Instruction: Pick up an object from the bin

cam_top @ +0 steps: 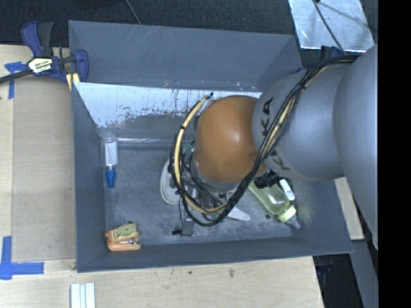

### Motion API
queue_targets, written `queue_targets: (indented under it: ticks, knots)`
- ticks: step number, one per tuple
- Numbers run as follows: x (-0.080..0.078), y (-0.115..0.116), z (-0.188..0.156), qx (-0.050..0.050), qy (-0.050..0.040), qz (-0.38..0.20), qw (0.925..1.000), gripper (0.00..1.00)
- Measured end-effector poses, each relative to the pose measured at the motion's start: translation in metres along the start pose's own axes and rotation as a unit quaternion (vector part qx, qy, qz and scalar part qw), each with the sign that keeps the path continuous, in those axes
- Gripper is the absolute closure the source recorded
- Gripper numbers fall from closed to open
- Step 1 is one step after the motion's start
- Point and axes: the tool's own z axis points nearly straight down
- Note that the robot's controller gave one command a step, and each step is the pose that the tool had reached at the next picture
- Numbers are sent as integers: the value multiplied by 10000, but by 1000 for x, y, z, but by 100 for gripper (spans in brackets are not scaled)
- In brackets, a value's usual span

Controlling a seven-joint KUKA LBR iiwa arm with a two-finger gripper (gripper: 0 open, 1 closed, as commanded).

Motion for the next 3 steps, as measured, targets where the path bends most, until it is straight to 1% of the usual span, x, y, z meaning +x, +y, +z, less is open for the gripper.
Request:
queue_targets:
  ticks: [1,2,3]
  knots:
    - [-2,-1,-5,-7,-39,14,10000,0]
    - [-47,-20,-14,-10,-27,148,9999,0]
    - [-73,-32,-15,-2,-75,227,9997,0]
